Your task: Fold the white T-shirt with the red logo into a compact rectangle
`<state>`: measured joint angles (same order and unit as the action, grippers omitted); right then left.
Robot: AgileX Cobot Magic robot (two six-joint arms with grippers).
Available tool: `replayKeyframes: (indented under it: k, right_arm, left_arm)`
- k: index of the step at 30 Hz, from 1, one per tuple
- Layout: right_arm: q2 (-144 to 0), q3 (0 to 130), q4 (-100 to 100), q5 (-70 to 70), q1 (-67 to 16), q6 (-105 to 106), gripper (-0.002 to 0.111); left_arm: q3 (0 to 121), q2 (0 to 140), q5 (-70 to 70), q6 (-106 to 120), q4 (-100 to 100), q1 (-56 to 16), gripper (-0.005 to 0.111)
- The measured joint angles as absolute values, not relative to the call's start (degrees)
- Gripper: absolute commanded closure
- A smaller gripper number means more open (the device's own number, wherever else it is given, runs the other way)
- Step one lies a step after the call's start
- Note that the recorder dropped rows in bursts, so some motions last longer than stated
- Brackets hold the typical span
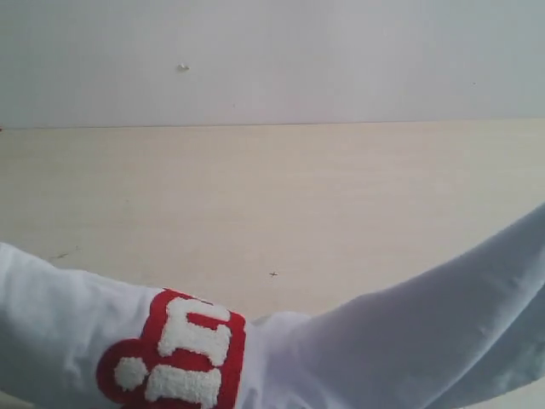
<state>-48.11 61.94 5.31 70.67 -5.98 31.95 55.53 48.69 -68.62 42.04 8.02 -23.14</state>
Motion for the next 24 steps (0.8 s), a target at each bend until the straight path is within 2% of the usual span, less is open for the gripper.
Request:
replayKeyframes:
  k: [3,11,18,24]
  right_arm:
    - [-52.9,58.3,2.2,69.5,-6.0,31.8,0.108]
    - [-70.4,53.7,-13.6,54.3,-6.0,21.8,0.108]
    - [-89.2,53.6,-29.8,35.9,-6.0,2.2,0.108]
    - [-101.2,53.6,-48.7,28.0,-6.0,-17.1,0.108]
  left_arm:
    - [52.7,52.9,-61.7,42.0,6.1,-22.2,0.107]
    - [48.4,67.0,-40.4,42.0,4.9,-14.6,0.107]
    - [47.8,81.4,-25.0,42.0,4.8,-9.7,0.107]
    - [47.8,92.7,-11.4,42.0,4.8,-8.1,0.107]
